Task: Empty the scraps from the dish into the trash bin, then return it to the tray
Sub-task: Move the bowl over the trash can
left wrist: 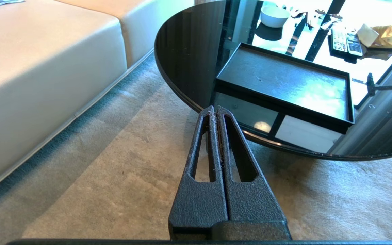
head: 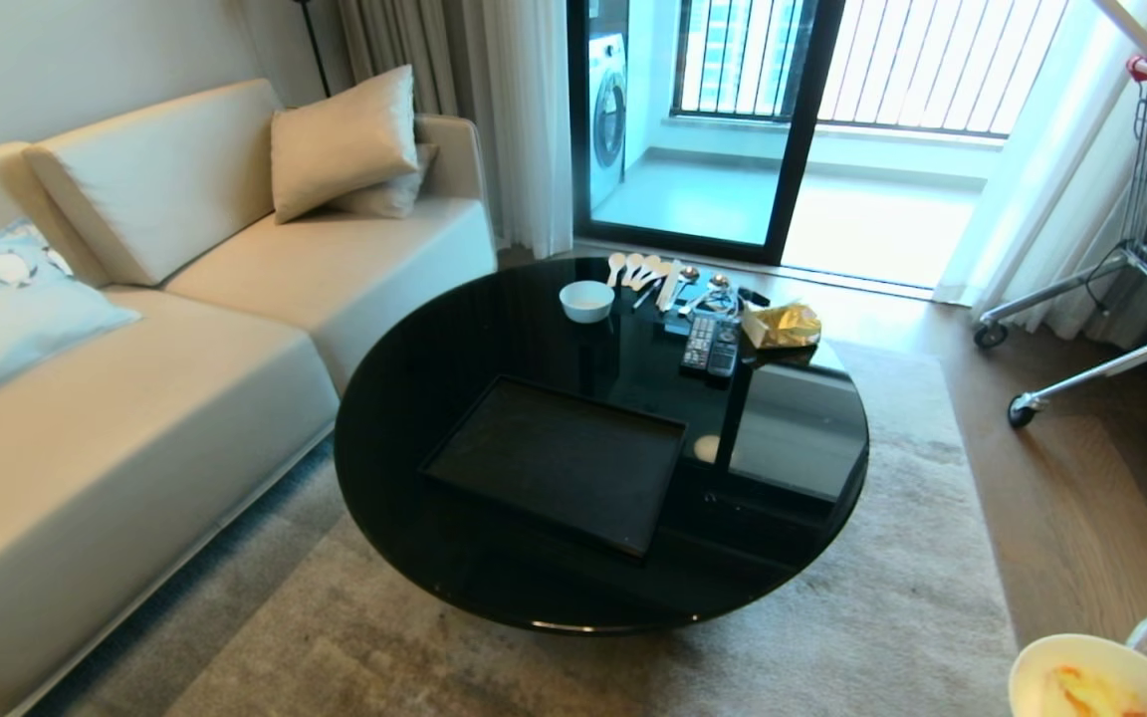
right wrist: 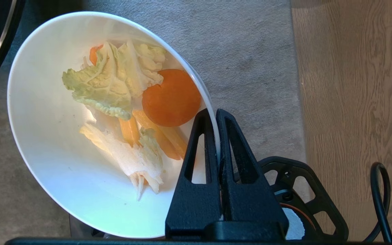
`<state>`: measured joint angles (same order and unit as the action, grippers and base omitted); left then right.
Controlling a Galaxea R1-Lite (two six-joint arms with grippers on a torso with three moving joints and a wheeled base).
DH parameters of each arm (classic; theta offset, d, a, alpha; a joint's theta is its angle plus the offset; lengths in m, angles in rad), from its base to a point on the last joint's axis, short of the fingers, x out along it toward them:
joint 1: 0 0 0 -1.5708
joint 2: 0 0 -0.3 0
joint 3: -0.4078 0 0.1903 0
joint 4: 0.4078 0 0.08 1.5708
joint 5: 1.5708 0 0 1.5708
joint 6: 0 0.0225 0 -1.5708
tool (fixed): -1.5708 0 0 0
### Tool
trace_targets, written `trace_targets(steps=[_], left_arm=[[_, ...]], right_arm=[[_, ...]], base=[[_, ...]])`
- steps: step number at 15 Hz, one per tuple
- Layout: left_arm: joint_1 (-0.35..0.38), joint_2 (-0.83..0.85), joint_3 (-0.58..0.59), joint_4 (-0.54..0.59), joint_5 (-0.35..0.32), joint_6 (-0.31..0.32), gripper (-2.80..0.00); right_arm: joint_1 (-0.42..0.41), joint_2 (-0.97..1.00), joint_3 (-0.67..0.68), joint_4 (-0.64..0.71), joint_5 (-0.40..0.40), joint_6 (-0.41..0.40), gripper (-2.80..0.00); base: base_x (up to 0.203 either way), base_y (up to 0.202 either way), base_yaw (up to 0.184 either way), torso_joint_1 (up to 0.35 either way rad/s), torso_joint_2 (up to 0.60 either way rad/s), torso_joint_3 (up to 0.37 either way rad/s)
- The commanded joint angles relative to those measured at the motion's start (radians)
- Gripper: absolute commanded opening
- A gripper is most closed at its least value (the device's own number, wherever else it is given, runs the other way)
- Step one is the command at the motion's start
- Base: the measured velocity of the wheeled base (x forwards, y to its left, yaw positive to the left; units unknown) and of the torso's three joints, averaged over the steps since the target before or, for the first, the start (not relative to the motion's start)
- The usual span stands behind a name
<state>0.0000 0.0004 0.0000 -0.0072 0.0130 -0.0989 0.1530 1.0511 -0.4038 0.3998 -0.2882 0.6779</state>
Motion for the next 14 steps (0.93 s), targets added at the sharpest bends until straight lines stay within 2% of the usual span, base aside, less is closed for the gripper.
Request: trace_targets(steps=[1,5,14], left_arm=[[0.000,0.000,0.000,0.000,0.001,-0.001,-2.80],[0.000,0.000,0.000,0.000,0.001,-0.001,-2.80],[0.000,0.000,0.000,0.000,0.001,-0.001,-2.80]], right_arm=[[0.000,0.003,-0.021,0.004,-0.002,0.002,-2.80],[0.001,0.019,-0.024,0.001,0.029,-0.001,-2.80],[0.002,0.045,-0.018,-0.004,0.034,0.003,-2.80]], base=[[0.000,0.000,0.000,0.000,0.00,0.000],[0.000,0.000,0.000,0.000,0.00,0.000],[0.000,0.000,0.000,0.000,0.00,0.000]])
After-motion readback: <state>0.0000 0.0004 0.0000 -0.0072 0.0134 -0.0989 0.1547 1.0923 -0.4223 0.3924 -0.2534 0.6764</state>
